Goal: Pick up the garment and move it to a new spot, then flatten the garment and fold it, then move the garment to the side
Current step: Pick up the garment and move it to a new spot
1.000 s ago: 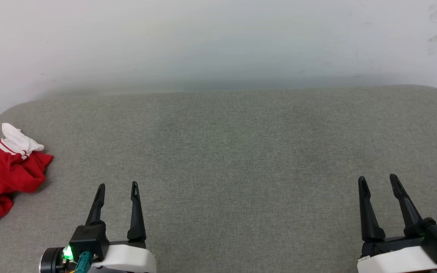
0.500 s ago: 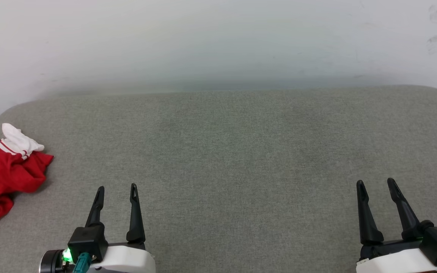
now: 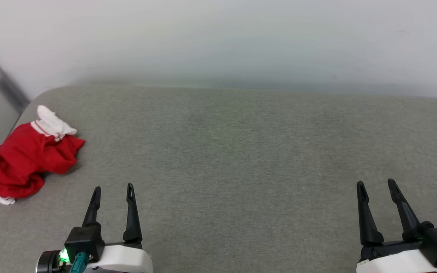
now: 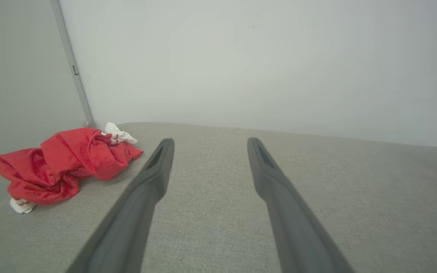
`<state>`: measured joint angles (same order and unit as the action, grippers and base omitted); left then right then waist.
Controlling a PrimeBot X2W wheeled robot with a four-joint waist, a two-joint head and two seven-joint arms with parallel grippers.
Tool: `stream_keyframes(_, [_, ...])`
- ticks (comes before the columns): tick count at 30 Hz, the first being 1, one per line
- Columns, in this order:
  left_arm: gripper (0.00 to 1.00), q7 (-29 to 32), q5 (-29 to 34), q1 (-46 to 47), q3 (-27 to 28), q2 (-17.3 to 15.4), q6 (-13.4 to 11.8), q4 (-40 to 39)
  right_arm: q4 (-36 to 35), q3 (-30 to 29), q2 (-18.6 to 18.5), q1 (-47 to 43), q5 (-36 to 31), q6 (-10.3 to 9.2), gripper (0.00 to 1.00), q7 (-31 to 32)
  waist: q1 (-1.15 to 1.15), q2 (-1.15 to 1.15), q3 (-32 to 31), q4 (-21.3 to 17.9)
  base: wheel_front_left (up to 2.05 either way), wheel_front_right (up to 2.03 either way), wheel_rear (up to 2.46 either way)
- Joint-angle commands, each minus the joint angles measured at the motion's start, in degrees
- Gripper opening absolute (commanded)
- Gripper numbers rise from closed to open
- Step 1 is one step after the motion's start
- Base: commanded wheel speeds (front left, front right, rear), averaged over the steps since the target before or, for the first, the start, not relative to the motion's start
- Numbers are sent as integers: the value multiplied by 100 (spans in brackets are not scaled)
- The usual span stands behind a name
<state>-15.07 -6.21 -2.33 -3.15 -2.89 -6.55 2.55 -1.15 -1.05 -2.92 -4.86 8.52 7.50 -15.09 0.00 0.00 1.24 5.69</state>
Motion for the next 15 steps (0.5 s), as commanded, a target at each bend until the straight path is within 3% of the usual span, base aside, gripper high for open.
stream_keyframes(1, [100,-16,14,14,19,3,-9,0,-20,8,7,-71,-21,-1,100,-12,0,0,10,230,0,0,0])
stream_keyframes(15, [100,-16,-31,12,118,2,-56,38,-54,60,7,-103,-110,-1,100,-12,0,0,46,1436,0,0,0])
